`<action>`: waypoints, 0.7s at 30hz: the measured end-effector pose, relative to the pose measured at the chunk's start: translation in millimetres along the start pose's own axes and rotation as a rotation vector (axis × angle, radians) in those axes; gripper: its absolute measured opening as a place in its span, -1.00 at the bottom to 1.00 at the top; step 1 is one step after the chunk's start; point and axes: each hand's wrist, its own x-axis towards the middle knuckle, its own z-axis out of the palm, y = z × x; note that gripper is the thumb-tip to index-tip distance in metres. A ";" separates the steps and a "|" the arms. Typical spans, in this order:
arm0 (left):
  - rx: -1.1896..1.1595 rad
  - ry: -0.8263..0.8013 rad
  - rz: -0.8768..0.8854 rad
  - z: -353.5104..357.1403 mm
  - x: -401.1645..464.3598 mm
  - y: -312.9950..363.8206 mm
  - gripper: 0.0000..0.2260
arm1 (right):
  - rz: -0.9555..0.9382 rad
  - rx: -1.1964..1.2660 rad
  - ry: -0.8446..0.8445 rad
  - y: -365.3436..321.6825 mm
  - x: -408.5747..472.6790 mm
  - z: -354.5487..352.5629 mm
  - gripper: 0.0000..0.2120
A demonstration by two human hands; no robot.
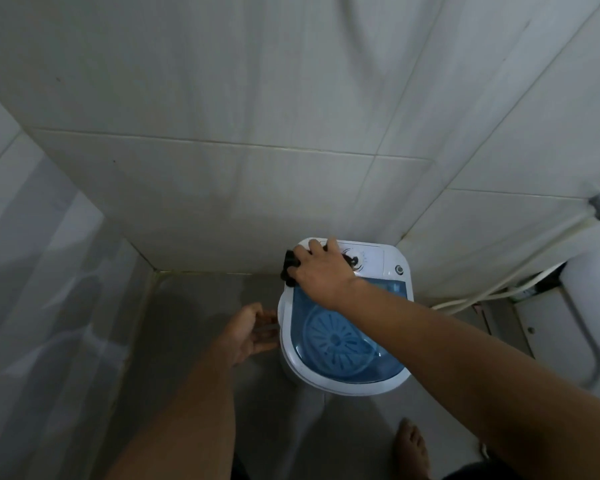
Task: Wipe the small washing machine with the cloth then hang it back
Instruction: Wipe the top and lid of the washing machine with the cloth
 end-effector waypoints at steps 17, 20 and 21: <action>-0.004 -0.056 -0.034 4.1 -17.5 4.2 -0.29 | 0.334 0.538 0.330 11.6 11.2 41.4 -0.42; -0.027 -0.126 -0.025 1.9 -21.5 6.5 -0.06 | -0.027 0.607 0.369 -26.5 -21.9 59.5 -0.47; -0.036 -0.123 -0.015 0.9 -21.7 6.7 -0.04 | -0.123 0.723 0.340 -29.9 -28.5 57.8 -0.51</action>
